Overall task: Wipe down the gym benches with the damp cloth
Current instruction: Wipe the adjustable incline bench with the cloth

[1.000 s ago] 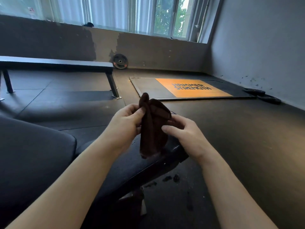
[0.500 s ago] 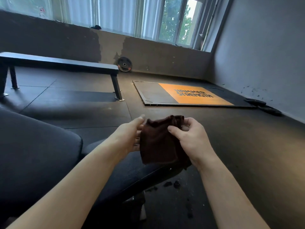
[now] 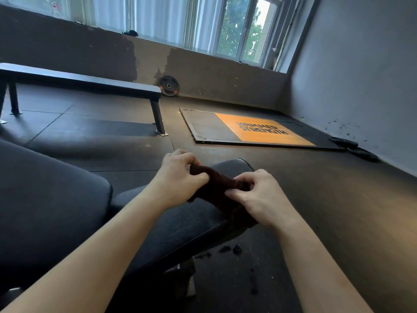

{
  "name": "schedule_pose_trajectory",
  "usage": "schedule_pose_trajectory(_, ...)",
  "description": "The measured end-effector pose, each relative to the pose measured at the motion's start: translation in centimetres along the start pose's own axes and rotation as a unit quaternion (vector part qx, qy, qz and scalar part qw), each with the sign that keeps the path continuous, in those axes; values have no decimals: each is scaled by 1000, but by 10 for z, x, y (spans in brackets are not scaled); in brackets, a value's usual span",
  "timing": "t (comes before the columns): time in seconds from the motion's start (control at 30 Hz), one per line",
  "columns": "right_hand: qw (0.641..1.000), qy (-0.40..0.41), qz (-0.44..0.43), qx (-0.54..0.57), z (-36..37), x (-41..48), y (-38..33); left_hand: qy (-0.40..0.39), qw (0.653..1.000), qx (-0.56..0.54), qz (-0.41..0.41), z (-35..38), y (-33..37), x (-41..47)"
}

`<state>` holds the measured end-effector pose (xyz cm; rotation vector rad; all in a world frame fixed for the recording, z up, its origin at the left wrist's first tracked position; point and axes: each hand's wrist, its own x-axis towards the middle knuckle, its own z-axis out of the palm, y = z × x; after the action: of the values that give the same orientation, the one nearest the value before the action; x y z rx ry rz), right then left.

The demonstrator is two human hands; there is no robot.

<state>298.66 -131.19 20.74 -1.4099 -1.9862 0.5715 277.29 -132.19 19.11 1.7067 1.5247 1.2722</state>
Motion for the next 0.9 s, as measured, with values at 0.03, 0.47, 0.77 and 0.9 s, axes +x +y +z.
schedule_pose_trajectory(0.03,1000,-1,2,2,0,0,0,-7,1000,-22,-7,1,2,-1)
schedule_pose_trajectory(0.47,992,-112,65,2,6,-9,11,2,998,69,-16,37,-23,5)
schedule_pose_trajectory(0.77,979,81,51,-182,15,-4,26,62,931,345,102,56,-26,17)
schedule_pose_trajectory(0.9,974,93,106,-180,24,0,35,73,959,267,-50,70,-21,8)
